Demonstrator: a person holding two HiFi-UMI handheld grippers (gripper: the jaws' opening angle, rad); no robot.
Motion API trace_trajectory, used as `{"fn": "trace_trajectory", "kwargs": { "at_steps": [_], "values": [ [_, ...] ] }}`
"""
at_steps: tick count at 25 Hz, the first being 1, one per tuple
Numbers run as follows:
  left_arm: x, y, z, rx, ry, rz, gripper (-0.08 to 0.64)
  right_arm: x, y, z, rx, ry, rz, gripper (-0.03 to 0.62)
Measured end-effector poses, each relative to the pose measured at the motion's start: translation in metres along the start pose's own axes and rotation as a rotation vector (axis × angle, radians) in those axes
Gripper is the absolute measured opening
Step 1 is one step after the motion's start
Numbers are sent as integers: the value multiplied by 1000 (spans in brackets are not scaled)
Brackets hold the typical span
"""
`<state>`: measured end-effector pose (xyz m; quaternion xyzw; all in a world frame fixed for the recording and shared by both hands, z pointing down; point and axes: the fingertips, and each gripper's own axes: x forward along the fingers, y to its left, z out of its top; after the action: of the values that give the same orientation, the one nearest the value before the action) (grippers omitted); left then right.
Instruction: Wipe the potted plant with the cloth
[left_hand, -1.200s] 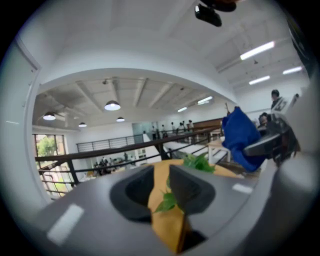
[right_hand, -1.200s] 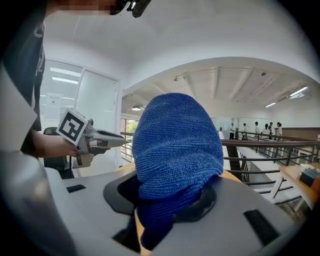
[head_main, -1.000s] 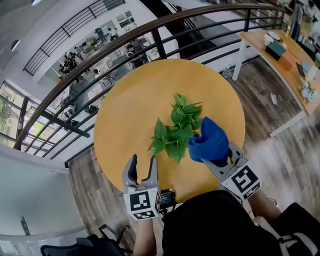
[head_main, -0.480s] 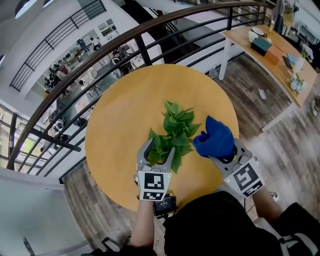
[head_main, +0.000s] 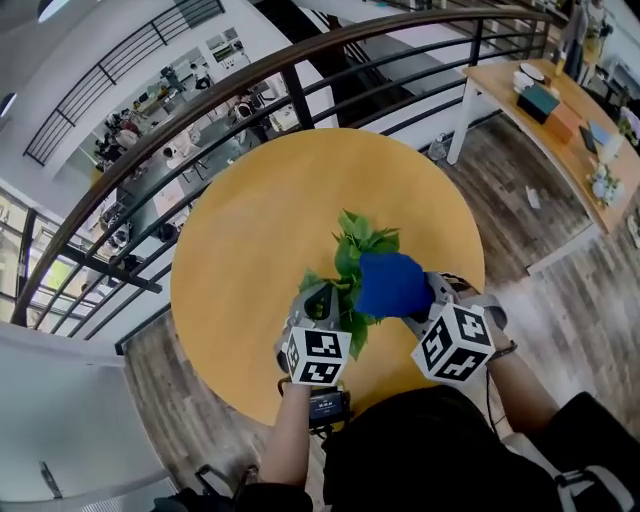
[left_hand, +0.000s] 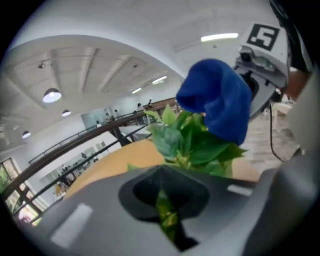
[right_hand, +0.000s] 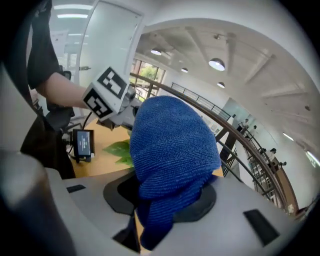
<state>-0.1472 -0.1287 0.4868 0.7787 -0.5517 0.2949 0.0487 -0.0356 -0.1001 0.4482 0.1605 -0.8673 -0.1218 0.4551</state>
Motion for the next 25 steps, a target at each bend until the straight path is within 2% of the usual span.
{"fn": "trace_trajectory", "kwargs": {
  "at_steps": [3,12,22,25],
  "values": [
    [3,2,-2,-23,7,-23,1,14,9,-12,-28,62,24,149],
    [8,7,-11,7,52,-8,0,23,17,-58,-28,172,16,149],
    [13,6,-18,24,71,-1,1,12,5,-92,76,188,-37,150],
    [12,3,-20,35,80,-6,0,1,-9,-97,128,168,-89,150]
  ]
}}
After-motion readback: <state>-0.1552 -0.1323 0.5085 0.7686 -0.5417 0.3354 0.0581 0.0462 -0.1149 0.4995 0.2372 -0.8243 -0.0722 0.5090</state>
